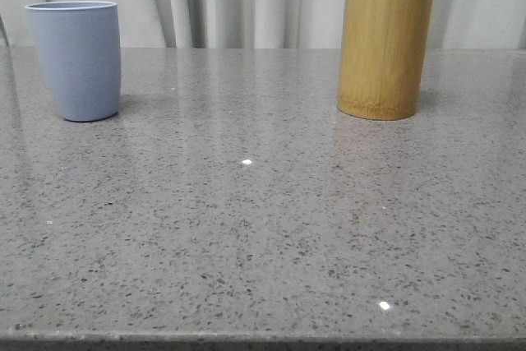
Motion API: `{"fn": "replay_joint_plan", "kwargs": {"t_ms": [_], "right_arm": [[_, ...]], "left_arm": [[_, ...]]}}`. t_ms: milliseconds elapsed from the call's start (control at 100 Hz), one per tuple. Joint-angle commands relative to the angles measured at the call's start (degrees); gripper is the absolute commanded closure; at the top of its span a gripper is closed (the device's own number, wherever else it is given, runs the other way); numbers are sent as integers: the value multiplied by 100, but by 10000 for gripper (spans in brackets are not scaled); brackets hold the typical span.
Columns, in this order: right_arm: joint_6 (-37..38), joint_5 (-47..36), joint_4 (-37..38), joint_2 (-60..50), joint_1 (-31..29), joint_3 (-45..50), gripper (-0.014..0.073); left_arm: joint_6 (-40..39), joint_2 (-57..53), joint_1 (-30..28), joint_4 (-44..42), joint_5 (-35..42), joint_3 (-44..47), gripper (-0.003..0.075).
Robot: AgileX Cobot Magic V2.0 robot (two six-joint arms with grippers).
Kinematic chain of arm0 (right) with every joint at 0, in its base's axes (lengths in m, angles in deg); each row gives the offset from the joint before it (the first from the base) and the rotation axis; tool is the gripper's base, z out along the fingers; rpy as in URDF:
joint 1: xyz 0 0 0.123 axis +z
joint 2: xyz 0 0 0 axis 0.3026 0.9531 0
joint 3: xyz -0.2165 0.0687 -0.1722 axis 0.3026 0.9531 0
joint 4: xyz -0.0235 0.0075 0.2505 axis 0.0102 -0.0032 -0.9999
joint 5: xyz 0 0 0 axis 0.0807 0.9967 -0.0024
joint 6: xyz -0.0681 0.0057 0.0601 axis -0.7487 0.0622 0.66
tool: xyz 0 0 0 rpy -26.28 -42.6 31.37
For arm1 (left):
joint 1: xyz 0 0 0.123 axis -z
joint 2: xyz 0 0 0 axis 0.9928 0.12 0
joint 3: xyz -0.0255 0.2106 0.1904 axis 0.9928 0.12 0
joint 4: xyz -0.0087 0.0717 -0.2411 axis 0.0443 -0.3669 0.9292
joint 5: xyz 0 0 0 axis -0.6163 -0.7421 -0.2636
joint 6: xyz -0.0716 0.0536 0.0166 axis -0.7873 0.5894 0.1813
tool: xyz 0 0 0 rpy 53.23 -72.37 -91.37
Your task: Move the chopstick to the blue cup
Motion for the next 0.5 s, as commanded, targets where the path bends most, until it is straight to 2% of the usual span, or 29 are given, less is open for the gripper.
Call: {"fn": "replay_joint_plan", "kwargs": {"t_ms": [0, 160, 490], "right_arm": [[-18, -38, -7, -30, -29, -489, 690], [-18, 917, -7, 177, -29, -1225, 690], [-18, 2079, -7, 1063, -29, -2589, 689]], "left_arm": [[-41, -144, -15, 136, 66, -470, 739], [-41, 216, -15, 136, -742, -1258, 739], [-41, 1465, -15, 256, -1589, -2718, 738]]}}
